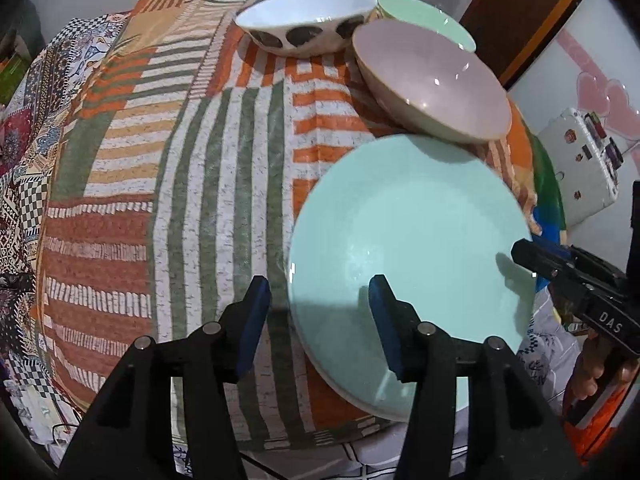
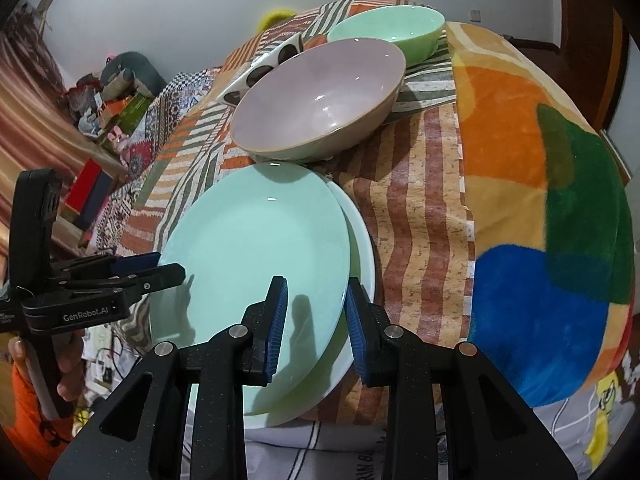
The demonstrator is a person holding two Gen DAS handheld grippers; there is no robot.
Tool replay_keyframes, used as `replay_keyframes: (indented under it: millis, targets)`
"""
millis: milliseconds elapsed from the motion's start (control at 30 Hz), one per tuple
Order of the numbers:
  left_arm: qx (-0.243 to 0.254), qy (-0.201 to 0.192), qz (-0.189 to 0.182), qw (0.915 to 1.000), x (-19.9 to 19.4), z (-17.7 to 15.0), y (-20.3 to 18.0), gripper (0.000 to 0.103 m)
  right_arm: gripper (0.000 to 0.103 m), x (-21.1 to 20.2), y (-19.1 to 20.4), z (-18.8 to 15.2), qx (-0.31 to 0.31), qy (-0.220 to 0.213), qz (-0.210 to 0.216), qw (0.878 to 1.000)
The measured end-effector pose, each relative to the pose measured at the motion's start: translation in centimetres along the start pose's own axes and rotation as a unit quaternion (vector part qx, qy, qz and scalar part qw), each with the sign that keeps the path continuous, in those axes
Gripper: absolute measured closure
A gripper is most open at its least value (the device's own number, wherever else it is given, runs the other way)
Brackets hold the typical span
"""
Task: Organize plates and bowls
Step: 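Lower the mint-green plate onto the white plate and open the left gripper, then move the left gripper to the pale pink bowl rim and close on it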
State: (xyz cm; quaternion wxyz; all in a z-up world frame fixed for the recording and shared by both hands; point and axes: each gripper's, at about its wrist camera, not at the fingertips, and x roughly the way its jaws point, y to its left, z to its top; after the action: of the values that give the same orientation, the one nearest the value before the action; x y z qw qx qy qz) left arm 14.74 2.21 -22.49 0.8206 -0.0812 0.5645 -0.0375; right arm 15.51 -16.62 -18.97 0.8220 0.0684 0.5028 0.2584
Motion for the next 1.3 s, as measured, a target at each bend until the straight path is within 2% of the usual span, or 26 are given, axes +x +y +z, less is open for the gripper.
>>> replay_keyframes:
  millis: [100,233,433,567,867,1300]
  targets:
    - [-0.005,-0.014,-0.003,0.9999,-1.1,0.5,0.5,0.049,0.075,-0.7,-0.1,0.1,0.000,-0.010,-0.008,1.000]
    - [-0.003,-0.041,-0.001,0.9992,-2.8,1.5,0.6,0.048,0.060,-2.6,-0.7,0.8,-0.001,-0.051,-0.028,0.998]
    - [0.004,-0.092,0.006,0.9958,-4.5,4.4,-0.1,0.046,0.059,-4.3,-1.2,3.0,0.003,-0.099,-0.040,0.994]
    - [0.005,-0.113,0.008,0.9936,-4.2,6.9,-0.6,0.046,0.057,-4.1,-1.2,4.4,0.001,-0.114,-0.046,0.992]
    - [0.004,-0.106,0.001,0.9943,-0.5,11.1,-1.5,0.046,0.056,-2.3,-2.0,7.6,0.006,-0.116,-0.044,0.992]
    - [0.012,-0.091,-0.015,0.9957,4.9,14.7,-2.2,0.046,0.056,2.2,-3.8,9.6,0.033,-0.077,-0.021,0.996]
